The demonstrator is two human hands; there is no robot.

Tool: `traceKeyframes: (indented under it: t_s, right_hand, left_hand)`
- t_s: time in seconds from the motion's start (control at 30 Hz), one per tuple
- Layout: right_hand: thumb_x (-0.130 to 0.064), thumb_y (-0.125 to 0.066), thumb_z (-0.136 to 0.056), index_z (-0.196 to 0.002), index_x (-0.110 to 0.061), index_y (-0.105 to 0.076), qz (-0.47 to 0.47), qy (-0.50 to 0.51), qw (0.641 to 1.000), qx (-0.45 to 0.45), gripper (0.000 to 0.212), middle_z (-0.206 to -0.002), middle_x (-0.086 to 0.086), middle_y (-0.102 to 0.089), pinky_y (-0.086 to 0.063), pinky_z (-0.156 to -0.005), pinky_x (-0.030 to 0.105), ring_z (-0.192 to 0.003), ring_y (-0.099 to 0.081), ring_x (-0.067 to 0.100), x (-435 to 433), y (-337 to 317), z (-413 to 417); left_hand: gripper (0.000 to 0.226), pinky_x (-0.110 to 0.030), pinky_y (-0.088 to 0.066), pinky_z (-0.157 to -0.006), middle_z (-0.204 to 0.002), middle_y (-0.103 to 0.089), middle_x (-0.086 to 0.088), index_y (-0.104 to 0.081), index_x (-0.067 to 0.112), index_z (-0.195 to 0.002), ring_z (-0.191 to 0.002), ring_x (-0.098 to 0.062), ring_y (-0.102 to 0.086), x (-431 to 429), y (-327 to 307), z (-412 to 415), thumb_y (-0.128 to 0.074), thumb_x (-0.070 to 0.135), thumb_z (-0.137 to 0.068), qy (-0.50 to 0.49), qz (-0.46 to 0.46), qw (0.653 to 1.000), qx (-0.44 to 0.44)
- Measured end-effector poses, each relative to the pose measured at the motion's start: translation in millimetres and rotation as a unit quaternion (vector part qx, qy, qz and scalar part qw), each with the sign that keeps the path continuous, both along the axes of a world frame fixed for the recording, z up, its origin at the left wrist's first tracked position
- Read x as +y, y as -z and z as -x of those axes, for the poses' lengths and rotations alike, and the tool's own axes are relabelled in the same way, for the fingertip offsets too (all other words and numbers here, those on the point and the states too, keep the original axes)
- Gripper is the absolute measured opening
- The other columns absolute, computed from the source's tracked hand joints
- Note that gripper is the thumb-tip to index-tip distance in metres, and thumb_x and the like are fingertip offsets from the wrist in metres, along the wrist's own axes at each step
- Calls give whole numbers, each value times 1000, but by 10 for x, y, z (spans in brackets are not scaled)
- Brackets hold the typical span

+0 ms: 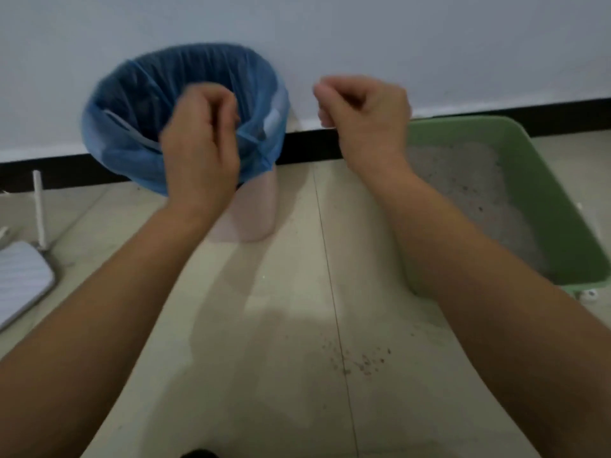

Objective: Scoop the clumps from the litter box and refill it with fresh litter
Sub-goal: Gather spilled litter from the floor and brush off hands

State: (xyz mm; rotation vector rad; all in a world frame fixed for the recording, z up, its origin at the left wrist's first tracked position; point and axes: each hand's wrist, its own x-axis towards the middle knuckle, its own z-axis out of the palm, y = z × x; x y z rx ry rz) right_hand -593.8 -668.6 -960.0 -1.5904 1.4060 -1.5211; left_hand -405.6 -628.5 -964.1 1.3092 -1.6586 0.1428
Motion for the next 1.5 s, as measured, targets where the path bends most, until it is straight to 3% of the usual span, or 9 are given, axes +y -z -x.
traceKeyframes:
  t_s: [0.1,0.23,0.37,0.57,0.73,0.9,1.07,1.33,1.5]
  right_hand:
    - [-16,-71,-87,-98,-9,-78,39,-73,996,17,15,-82,-3,-76,-58,-82,30,-74,-70,6,-352,-407,-460]
    - [-13,-53,-98,-124,2,-63,-69,-175,944,272,32,-127,13,-65,-44,-100,28,-116,-60,21,-551,-464,-747]
    - [-25,-46,-100,-125,-9,-66,-39,-147,972,181,35,-117,1,-70,-49,-98,36,-109,-64,15,-399,-309,-545]
    - [-33,-50,-99,-106,-15,-72,-82,-48,992,89,29,-86,-2,-72,-56,-79,46,-81,-69,16,384,571,133]
    - [-30,-50,-100,-110,-12,-72,-178,-124,934,285,30,-98,7,-73,-55,-83,38,-88,-69,25,1419,1714,710]
    - [-55,-26,-100,-156,-6,-18,-242,-114,843,466,75,-162,8,-15,-9,-122,30,-150,-16,23,2275,2320,1262]
    - [-85,-18,-85,-154,-5,12,-305,-125,760,560,110,-162,13,20,0,-123,44,-149,21,24,2582,2387,1413]
    - [-83,-16,-86,-156,-6,4,-250,-233,759,554,105,-163,12,15,-7,-123,48,-150,18,25,2784,2400,1023]
    - [-81,-21,-88,-156,-5,5,-221,-213,769,561,105,-163,13,14,-3,-123,46,-150,18,24,2570,2380,1147]
  left_hand:
    - [22,-12,-37,-90,-108,-62,-9,-64,8,-109,-102,-18,-57,-281,-137,-433,-47,14,-97,-81,-57,995,-28]
    - [46,-19,-35,-101,-132,-61,-3,-45,11,-142,-120,-10,-53,-358,-124,-672,-52,20,-98,-111,-202,973,32]
    - [43,-23,-39,-103,-132,-60,-3,-51,9,-138,-121,-11,-54,-283,-132,-515,-43,29,-101,-124,-150,978,78]
    - [32,-54,-32,-110,-137,-51,-21,-58,-3,-125,-132,-37,-43,295,478,147,-54,12,-96,4,54,995,-80]
    - [45,-52,-26,-116,-150,-41,-18,-46,-2,-139,-142,-31,-34,1005,1662,517,-43,20,-99,142,-188,966,-102]
    - [65,-46,-11,-121,-163,-11,-11,-19,4,-154,-152,-23,-8,1515,2440,265,-18,43,-103,191,-363,863,-293]
    - [88,-49,-1,-122,-162,15,-16,7,3,-154,-149,-25,19,1705,2462,305,-7,68,-96,225,-390,773,-446]
    - [86,-51,-12,-121,-163,-2,-18,-10,0,-154,-152,-27,4,1904,2457,589,-19,65,-98,341,-326,761,-445]
    - [85,-49,-10,-122,-163,3,-18,-4,-1,-154,-152,-27,6,1831,2443,383,-16,62,-99,281,-354,784,-425]
